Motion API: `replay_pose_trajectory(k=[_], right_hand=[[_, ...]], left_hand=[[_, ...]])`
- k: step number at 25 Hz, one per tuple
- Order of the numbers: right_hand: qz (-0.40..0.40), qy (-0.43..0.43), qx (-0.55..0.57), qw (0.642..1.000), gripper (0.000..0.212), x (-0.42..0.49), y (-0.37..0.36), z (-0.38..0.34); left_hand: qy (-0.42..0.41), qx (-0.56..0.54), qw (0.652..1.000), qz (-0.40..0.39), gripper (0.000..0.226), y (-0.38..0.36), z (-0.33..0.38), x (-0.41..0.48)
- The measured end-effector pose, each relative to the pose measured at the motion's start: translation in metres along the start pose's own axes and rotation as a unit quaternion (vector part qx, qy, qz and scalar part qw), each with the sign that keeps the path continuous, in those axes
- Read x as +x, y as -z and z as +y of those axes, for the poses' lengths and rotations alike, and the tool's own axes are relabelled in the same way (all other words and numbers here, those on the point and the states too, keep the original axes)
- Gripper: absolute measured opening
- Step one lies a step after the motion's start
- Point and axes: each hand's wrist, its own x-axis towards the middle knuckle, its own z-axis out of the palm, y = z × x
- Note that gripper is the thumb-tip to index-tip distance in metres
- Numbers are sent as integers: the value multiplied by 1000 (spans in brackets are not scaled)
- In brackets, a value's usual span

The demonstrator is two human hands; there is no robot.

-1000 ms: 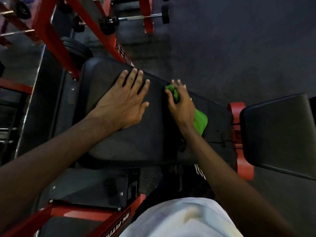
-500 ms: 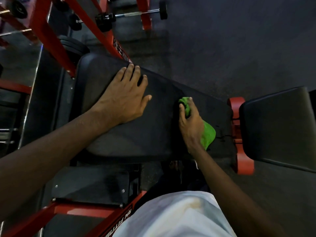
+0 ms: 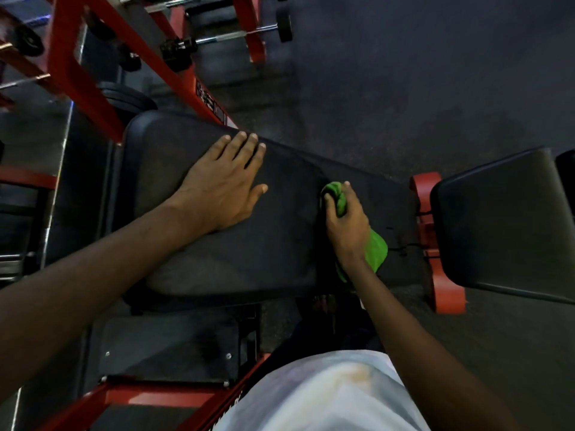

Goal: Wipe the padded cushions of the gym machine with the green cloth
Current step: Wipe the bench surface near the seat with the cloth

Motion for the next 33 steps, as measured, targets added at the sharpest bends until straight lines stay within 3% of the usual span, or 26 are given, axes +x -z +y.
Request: replay_pose_trajectory(k=[3,8,11,16,18,22,25,26,30,33], right_hand=[[11,-61,-43,997,53,20,1,-22],[-43,136,38,989,41,19,-26,-116],[-33,170,33,984,43,29,-36,-122],[-9,6,-40,999,53,59,-9,-42],[-10,-11,-54,998,53,44,-2,-35],[-38,111,24,993,46,-21,-5,-44],[-45,194,28,980,48,-25,-6,-24],[-32,185,20,982,49,-13,-6,-19],[11,-15,-27,999,56,59,-9,-21],[4,-23,-45,999,50,68,-8,-39]], left_hand=[[-6,25,1000,-6,72,-4,3,2],[-3,30,1000,-3,78,-4,4,2],[-5,26,1000,-8,78,-3,3,2],[-4,23,1000,-14,77,-3,4,2],[0,29,1000,-12,74,-2,5,2],[19,21,1000,-14,68,-4,18,17],[-35,24,999,-10,67,-13,23,31],[-54,22,998,-17,67,-14,23,33],[-65,28,997,-26,73,-15,22,33],[-65,34,997,-30,73,-15,24,34]])
